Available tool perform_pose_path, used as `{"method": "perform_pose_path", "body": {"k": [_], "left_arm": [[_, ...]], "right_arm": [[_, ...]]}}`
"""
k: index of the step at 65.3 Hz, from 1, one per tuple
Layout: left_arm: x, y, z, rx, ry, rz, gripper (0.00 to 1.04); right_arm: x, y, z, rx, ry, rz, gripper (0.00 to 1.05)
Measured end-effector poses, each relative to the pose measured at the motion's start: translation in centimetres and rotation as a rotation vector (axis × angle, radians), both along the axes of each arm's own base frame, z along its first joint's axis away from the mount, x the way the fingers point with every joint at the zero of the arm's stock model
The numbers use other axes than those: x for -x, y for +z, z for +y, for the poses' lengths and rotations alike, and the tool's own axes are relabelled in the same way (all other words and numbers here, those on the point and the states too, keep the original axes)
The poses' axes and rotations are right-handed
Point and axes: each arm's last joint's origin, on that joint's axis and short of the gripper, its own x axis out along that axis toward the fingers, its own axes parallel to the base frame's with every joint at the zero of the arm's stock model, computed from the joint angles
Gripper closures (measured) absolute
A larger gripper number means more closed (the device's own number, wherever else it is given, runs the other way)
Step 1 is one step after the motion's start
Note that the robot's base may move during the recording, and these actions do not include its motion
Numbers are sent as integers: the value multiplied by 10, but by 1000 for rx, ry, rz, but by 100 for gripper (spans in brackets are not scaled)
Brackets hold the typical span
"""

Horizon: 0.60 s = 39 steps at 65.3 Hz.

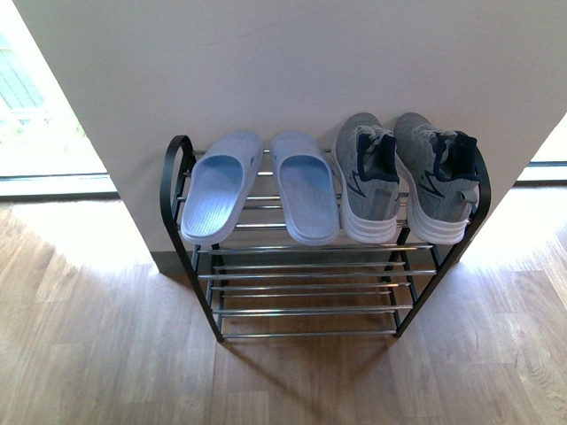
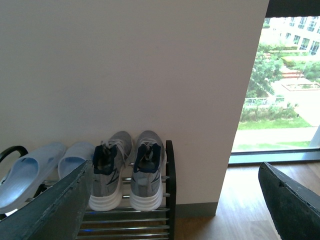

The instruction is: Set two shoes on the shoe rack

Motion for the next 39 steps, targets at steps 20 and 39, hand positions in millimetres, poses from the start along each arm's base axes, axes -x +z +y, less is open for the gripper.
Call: {"method": "perform_pose_path", "body": {"k": [20, 39], "left_arm": [[9, 1, 0, 0, 0, -5, 104], [16, 1, 0, 0, 0, -5, 104]], "right_arm": [[0, 0, 0, 0, 0, 0, 9], [0, 0, 0, 0, 0, 0, 9]]}}
